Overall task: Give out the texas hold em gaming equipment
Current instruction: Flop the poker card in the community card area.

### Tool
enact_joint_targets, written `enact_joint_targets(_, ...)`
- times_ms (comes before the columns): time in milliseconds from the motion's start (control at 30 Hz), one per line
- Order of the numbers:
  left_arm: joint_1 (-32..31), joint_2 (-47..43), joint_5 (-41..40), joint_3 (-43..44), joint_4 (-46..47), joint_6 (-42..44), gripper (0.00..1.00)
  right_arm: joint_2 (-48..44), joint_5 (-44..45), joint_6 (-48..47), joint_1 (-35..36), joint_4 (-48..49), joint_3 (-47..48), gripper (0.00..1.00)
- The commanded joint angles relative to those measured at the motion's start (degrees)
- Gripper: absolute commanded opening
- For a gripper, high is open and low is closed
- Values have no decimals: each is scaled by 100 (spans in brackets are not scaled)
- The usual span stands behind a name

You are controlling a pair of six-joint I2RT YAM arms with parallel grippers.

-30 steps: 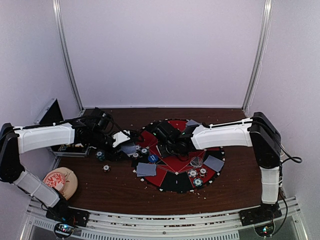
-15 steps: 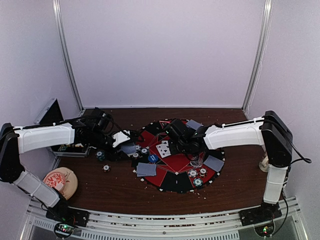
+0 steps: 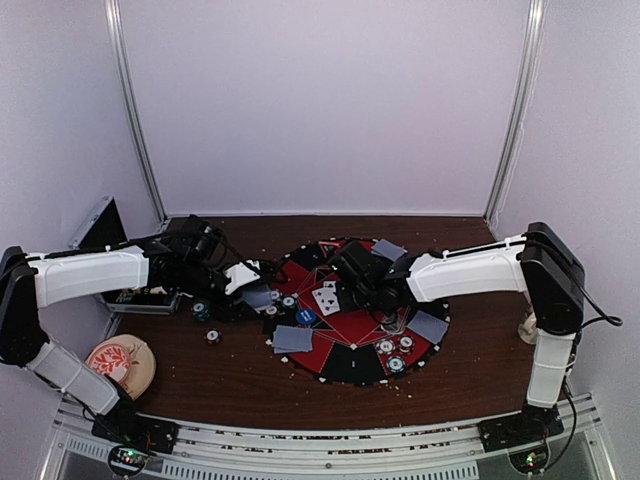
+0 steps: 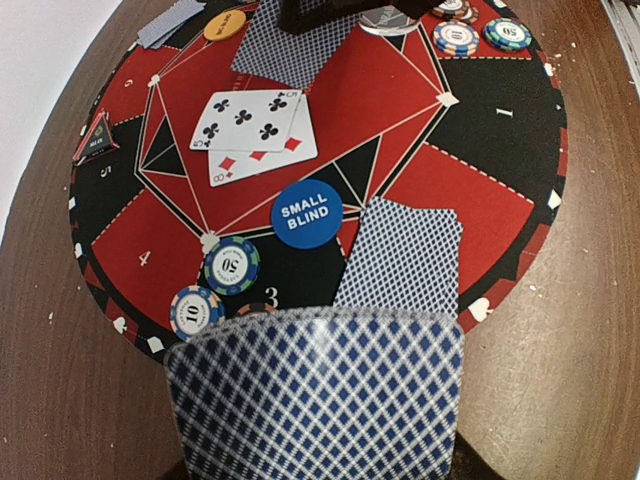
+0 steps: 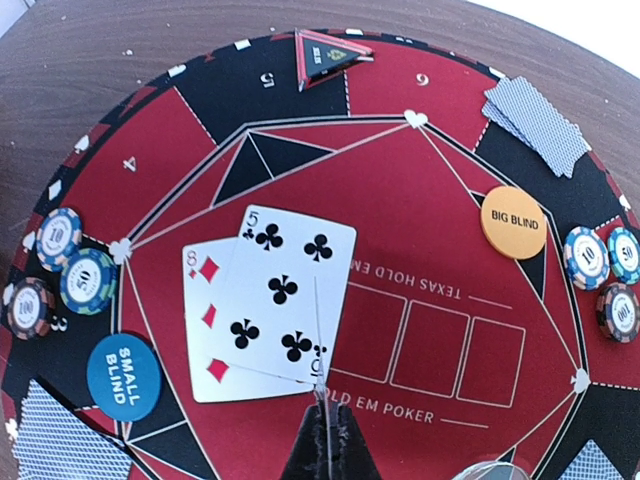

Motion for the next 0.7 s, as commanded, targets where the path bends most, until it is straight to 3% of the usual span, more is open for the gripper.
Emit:
enact_joint_targets(0,7,-108,83,11,212,-20,54,-115,127,-36,4,7,-117,0)
enact_joint_targets(367,7,-142,60,-8,222,-36,54,-62,1917,-2517,21,41,76,0)
enact_joint_targets(667,3,-204,41,-29,219,-45,54,578,1936,-4293,38,956,-4,0)
